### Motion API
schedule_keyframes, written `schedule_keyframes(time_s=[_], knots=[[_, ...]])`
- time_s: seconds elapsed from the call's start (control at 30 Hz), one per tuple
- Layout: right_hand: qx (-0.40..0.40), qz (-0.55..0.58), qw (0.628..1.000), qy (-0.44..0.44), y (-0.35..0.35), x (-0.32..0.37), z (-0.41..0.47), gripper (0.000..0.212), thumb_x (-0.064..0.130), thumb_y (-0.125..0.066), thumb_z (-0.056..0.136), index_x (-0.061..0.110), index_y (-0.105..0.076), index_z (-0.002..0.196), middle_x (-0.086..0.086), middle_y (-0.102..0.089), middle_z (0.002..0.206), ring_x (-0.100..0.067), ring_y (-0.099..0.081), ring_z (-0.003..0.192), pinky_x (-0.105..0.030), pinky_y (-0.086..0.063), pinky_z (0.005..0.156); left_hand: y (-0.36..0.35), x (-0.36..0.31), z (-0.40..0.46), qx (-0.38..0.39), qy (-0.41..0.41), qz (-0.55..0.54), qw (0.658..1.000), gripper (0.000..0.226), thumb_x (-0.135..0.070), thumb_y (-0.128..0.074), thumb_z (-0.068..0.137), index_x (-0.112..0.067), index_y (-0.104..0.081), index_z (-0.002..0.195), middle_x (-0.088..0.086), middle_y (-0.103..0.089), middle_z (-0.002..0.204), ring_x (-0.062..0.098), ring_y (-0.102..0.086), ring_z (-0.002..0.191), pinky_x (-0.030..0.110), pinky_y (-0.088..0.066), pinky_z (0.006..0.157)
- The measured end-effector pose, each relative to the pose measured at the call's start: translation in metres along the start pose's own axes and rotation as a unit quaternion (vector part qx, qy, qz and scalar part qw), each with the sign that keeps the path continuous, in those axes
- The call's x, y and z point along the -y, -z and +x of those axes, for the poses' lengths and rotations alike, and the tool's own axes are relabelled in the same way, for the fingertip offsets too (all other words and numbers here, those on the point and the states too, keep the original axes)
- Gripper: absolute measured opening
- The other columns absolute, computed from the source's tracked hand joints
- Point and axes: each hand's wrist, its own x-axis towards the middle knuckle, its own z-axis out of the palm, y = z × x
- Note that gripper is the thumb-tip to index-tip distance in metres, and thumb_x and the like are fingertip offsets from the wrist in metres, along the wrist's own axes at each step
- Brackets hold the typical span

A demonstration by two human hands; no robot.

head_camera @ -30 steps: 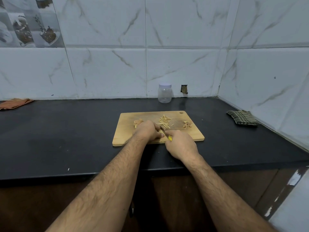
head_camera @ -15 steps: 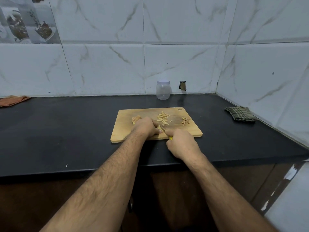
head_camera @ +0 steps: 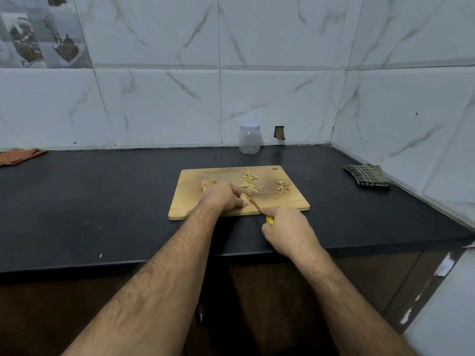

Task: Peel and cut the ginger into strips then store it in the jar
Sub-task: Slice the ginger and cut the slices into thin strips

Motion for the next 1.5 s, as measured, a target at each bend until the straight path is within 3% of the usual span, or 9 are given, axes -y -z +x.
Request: schedule_keyframes(time_s=[0.4, 0.7, 1.2, 1.5], knots=[[-0.028, 0.034, 0.999, 0.026, -0.005, 0.017, 0.022, 0.049, 0.022, -0.054, 0.093, 0.037, -0.056, 0.139, 0.002, -0.059, 0.138, -0.02, -0.059, 0.114, -0.034, -0.053, 0.091, -0.002, 0.001, 0.005, -0.001, 0.009, -0.002, 1.0, 0.049, -0.042, -0.08, 0.079, -0.034, -0.067, 0.126, -0.01, -0.066, 0.128, 0.014, -0.059, 0.118, 0.029, -0.047, 0.099], [-0.025, 0.022, 0.999, 0.027, -0.008, 0.018, 0.029, 0.047, 0.024, -0.055, 0.095, 0.035, -0.055, 0.14, 0.002, -0.058, 0.141, -0.02, -0.055, 0.122, -0.033, -0.05, 0.097, -0.001, 0.0, 0.006, 0.004, 0.006, 0.0, 1.0, 0.047, -0.04, -0.079, 0.081, -0.033, -0.067, 0.126, -0.008, -0.068, 0.124, 0.015, -0.059, 0.117, 0.032, -0.048, 0.101], [0.005, -0.01, 1.0, 0.021, -0.004, 0.011, 0.012, 0.049, 0.019, -0.052, 0.095, 0.037, -0.053, 0.141, -0.002, -0.06, 0.132, -0.022, -0.056, 0.115, -0.033, -0.05, 0.085, -0.003, 0.002, 0.007, -0.009, 0.011, -0.013, 1.0, 0.046, -0.039, -0.081, 0.079, -0.031, -0.069, 0.123, -0.008, -0.066, 0.128, 0.015, -0.058, 0.119, 0.031, -0.047, 0.101], [0.001, -0.011, 1.0, 0.004, -0.001, 0.004, 0.001, 0.05, 0.021, -0.052, 0.097, 0.037, -0.049, 0.144, -0.002, -0.059, 0.135, -0.021, -0.056, 0.117, -0.035, -0.052, 0.091, -0.003, 0.001, 0.005, -0.011, 0.01, -0.002, 1.0, 0.045, -0.041, -0.08, 0.079, -0.033, -0.069, 0.122, -0.01, -0.065, 0.13, 0.015, -0.058, 0.119, 0.032, -0.048, 0.101]])
